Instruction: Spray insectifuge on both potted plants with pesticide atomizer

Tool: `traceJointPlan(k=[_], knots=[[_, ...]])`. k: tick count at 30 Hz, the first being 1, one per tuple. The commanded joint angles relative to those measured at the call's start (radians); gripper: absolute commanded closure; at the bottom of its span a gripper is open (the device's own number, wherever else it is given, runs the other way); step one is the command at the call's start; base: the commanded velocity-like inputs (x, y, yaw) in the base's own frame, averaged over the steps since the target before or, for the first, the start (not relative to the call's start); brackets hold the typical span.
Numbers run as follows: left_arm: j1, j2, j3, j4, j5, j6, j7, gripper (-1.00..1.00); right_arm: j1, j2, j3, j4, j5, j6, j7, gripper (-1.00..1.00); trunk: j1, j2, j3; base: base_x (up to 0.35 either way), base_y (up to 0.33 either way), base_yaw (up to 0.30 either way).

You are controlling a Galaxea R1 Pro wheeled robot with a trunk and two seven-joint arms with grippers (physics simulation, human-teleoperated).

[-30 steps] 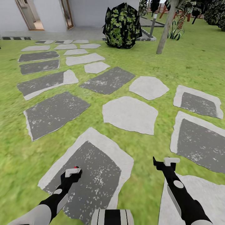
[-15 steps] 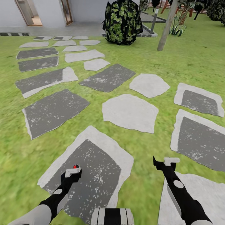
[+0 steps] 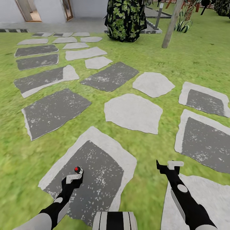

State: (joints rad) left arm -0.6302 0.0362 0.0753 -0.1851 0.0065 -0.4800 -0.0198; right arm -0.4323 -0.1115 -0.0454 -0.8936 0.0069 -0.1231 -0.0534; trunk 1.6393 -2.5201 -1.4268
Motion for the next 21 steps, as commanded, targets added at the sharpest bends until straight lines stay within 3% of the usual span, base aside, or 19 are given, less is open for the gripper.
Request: traceJointPlan(k=[1, 21], knots=[[0.000, -0.001, 0.004, 0.001, 0.000, -0.004, -0.002, -1.00, 0.000, 0.000, 0.001, 0.001, 0.001, -0.003, -0.003, -1.00, 0.000, 0.000, -0.001, 0.120, 0.000, 0.000], [0.003, -0.001, 0.004, 0.001, 0.000, -0.005, -0.003, -1.00, 0.000, 0.000, 0.001, 0.001, 0.001, -0.003, -0.003, -1.00, 0.000, 0.000, -0.001, 0.042, 0.000, 0.000]])
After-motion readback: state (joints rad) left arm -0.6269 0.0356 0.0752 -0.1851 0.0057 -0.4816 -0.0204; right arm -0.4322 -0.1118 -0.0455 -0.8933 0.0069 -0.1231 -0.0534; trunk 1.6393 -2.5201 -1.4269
